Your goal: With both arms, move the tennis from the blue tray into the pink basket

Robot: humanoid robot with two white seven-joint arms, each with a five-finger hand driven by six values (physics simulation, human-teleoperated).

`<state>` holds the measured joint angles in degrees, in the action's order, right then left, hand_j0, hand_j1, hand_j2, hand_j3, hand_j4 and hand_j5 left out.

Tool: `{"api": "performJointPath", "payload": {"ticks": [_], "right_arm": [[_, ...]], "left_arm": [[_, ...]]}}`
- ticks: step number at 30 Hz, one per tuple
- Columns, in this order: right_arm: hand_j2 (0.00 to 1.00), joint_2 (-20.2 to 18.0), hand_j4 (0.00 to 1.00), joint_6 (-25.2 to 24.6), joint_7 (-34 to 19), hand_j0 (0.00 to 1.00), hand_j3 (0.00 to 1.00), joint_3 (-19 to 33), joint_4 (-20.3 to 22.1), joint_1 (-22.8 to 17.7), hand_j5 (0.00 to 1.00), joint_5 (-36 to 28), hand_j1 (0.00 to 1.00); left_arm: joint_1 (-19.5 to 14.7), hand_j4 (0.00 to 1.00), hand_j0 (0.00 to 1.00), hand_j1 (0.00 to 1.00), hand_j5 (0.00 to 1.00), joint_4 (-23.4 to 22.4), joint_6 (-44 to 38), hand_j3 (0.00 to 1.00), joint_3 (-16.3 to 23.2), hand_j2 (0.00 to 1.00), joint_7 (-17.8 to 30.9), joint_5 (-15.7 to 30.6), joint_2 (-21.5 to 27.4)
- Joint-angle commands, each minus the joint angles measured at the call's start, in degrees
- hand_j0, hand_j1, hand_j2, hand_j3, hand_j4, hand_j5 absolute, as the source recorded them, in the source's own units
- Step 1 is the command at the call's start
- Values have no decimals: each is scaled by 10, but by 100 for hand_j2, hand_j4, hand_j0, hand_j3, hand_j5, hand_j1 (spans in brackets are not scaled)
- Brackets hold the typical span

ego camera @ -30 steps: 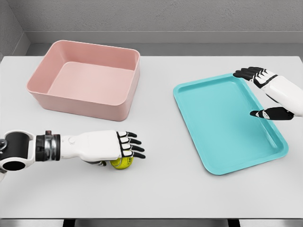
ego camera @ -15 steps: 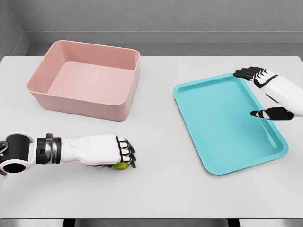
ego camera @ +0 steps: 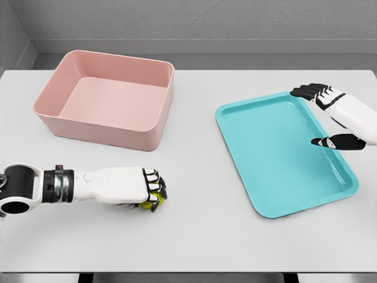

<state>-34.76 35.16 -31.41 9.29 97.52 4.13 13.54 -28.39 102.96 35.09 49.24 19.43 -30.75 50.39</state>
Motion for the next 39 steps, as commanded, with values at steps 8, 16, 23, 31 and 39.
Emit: {"api": "performJointPath", "payload": {"ticks": [8,16,23,31,39], "right_arm": [[100,0,100,-2,0,100,100,0,1,0,100,-4,100],[100,0,100,-2,0,100,100,-1,3,-1,100,-4,100],[100,0,100,-2,1,100,100,-1,5,-3,100,-4,100],[100,0,100,-2,0,100,100,0,5,-3,100,-4,100],[100,0,100,-2,1,100,100,0,4,-3,100,-4,100]], "left_arm": [[-33,44,44,44,44,1,-1,44,0,44,-1,24,11],[-76,44,44,44,44,-3,-1,44,-1,44,-1,44,18],[-102,44,44,44,44,-7,-1,44,-1,44,-2,46,17],[-129,44,44,44,44,-21,-1,44,-2,44,-1,56,16],[-157,45,45,45,45,-47,-1,45,-2,45,-2,56,8]]}}
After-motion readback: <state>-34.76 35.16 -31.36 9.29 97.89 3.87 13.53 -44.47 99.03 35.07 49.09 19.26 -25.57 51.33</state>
